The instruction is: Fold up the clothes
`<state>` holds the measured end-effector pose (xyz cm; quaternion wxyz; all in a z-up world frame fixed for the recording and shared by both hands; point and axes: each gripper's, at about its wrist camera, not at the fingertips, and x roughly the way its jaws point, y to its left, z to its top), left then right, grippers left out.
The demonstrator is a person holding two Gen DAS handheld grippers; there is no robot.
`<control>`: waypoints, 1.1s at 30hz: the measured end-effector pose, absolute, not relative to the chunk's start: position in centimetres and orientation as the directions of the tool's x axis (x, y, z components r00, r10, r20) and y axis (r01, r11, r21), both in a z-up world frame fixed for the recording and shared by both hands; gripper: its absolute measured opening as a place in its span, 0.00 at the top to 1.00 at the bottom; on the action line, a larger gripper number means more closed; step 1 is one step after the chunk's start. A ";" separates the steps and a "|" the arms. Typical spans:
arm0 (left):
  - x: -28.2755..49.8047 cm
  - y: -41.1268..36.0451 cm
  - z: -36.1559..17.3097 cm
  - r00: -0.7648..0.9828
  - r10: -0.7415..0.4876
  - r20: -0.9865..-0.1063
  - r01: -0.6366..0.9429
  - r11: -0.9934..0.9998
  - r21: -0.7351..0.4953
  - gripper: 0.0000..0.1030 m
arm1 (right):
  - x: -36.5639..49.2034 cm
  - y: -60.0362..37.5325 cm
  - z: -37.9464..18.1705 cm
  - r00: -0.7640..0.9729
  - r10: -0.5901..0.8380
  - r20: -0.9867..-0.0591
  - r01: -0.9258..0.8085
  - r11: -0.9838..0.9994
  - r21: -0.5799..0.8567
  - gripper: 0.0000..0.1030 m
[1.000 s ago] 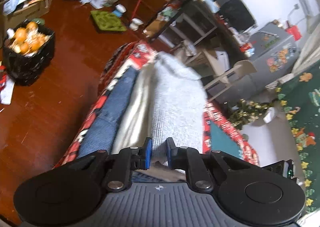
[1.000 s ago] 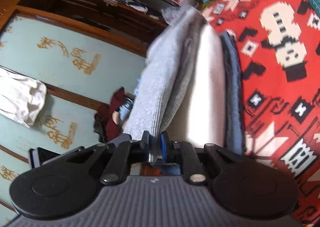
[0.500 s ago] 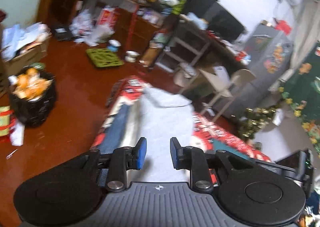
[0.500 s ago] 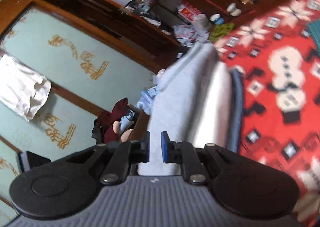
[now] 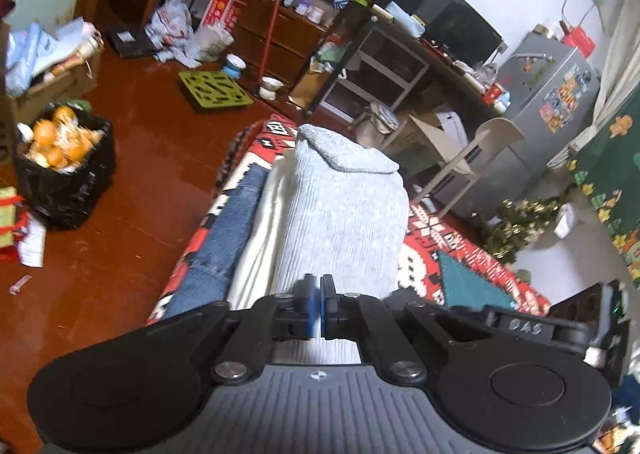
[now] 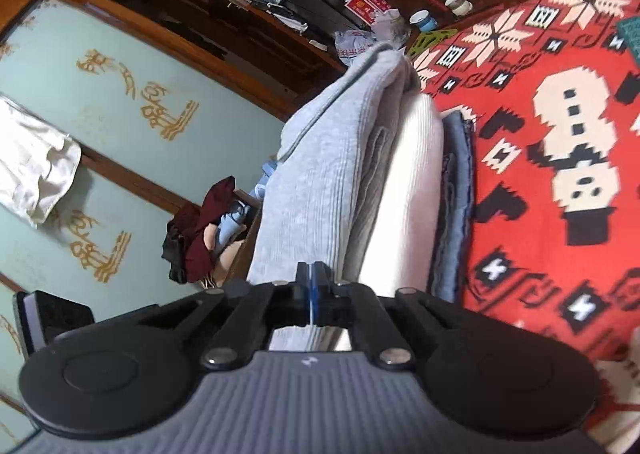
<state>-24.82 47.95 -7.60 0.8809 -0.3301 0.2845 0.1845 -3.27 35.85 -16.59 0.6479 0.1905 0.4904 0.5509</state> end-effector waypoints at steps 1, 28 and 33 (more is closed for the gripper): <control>-25.2 47.3 -7.3 0.763 0.151 -0.628 -0.520 0.720 -0.459 0.97 | -3.4 35.1 -16.3 -0.087 0.899 -0.429 -0.538 0.320 0.780 0.93; -29.5 30.1 -3.9 0.619 0.384 -0.685 -0.669 0.714 -0.204 0.42 | -13.6 17.5 -6.5 0.179 0.740 -0.649 -0.856 0.442 0.267 0.10; -30.0 28.3 -4.6 0.592 0.400 -0.700 -0.679 0.715 -0.165 0.36 | -14.8 16.4 -6.8 0.187 0.730 -0.657 -0.861 0.444 0.247 0.01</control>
